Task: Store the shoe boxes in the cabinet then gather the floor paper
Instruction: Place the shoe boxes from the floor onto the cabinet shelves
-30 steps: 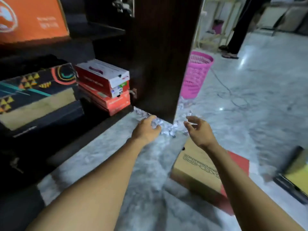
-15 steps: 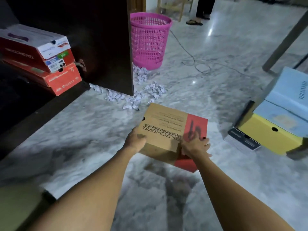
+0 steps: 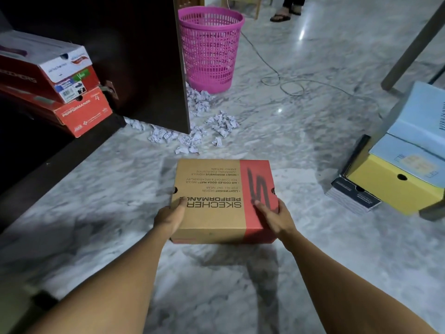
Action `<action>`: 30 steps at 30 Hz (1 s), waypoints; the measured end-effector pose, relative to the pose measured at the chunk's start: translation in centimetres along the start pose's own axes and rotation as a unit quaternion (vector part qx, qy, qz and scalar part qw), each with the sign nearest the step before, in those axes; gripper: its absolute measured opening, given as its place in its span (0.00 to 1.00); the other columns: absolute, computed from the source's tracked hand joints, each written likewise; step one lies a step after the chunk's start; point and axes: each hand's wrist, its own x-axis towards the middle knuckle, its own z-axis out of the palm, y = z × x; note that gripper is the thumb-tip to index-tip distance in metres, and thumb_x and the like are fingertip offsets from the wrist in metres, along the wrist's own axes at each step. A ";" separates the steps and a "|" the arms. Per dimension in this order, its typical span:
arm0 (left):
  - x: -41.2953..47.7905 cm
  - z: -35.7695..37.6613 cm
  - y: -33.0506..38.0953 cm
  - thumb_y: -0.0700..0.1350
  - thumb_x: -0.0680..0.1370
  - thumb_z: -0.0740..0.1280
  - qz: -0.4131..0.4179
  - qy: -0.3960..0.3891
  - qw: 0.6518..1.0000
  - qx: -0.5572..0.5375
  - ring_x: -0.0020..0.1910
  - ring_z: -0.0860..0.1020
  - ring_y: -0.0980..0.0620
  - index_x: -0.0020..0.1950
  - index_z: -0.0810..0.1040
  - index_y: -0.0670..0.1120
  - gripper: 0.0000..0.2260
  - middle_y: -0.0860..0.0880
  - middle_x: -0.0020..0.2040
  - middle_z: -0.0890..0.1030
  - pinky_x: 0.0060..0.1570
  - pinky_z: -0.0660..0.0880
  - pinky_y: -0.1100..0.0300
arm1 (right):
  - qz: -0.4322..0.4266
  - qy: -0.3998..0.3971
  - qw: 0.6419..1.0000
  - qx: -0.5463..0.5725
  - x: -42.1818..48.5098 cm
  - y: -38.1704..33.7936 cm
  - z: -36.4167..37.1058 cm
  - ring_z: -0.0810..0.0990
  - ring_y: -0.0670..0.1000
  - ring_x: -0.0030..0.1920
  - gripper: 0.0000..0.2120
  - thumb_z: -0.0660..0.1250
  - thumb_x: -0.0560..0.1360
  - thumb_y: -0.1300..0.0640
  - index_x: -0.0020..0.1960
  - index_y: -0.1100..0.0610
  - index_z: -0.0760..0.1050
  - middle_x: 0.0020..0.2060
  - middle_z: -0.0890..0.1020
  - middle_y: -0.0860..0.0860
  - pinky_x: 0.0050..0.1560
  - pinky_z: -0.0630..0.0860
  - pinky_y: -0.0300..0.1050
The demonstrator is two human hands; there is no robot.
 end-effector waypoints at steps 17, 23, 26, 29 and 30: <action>-1.7 -9.6 -0.7 0.72 0.61 0.68 0.011 0.008 0.958 -0.287 0.51 0.82 0.47 0.57 0.80 0.58 0.30 0.51 0.52 0.84 0.42 0.77 0.52 | -0.130 -0.135 0.981 0.058 0.3 -8.6 6.0 0.82 0.49 0.56 0.37 0.79 0.68 0.53 0.72 0.52 0.65 0.59 0.81 0.51 0.61 0.76 0.46; -4.3 -17.0 4.0 0.67 0.67 0.65 0.129 0.088 0.921 -0.356 0.51 0.82 0.42 0.57 0.81 0.56 0.24 0.45 0.53 0.84 0.48 0.81 0.40 | -0.207 -0.152 0.961 0.104 -1.5 -16.9 9.1 0.82 0.48 0.53 0.34 0.78 0.69 0.52 0.69 0.48 0.64 0.57 0.81 0.50 0.60 0.77 0.50; -6.1 -20.7 6.6 0.64 0.69 0.64 0.162 0.146 0.890 -0.399 0.51 0.81 0.39 0.59 0.80 0.55 0.23 0.42 0.53 0.83 0.39 0.81 0.46 | -0.266 -0.168 0.943 0.108 -3.4 -21.1 10.2 0.81 0.43 0.54 0.33 0.78 0.68 0.50 0.67 0.46 0.65 0.58 0.80 0.46 0.56 0.76 0.41; -8.2 -24.0 8.3 0.58 0.77 0.62 0.193 0.208 0.860 -0.425 0.51 0.81 0.40 0.61 0.80 0.52 0.17 0.42 0.53 0.83 0.37 0.79 0.51 | -0.327 -0.200 0.917 0.113 -5.8 -25.8 10.3 0.81 0.36 0.50 0.30 0.78 0.66 0.50 0.63 0.43 0.68 0.55 0.80 0.42 0.49 0.77 0.34; -8.8 -25.1 8.9 0.57 0.78 0.62 0.199 0.232 0.847 -0.435 0.50 0.81 0.40 0.61 0.80 0.51 0.17 0.42 0.53 0.82 0.37 0.80 0.49 | -0.348 -0.214 0.906 0.106 -6.5 -27.4 10.3 0.81 0.36 0.50 0.31 0.78 0.66 0.50 0.65 0.43 0.68 0.56 0.80 0.42 0.50 0.78 0.34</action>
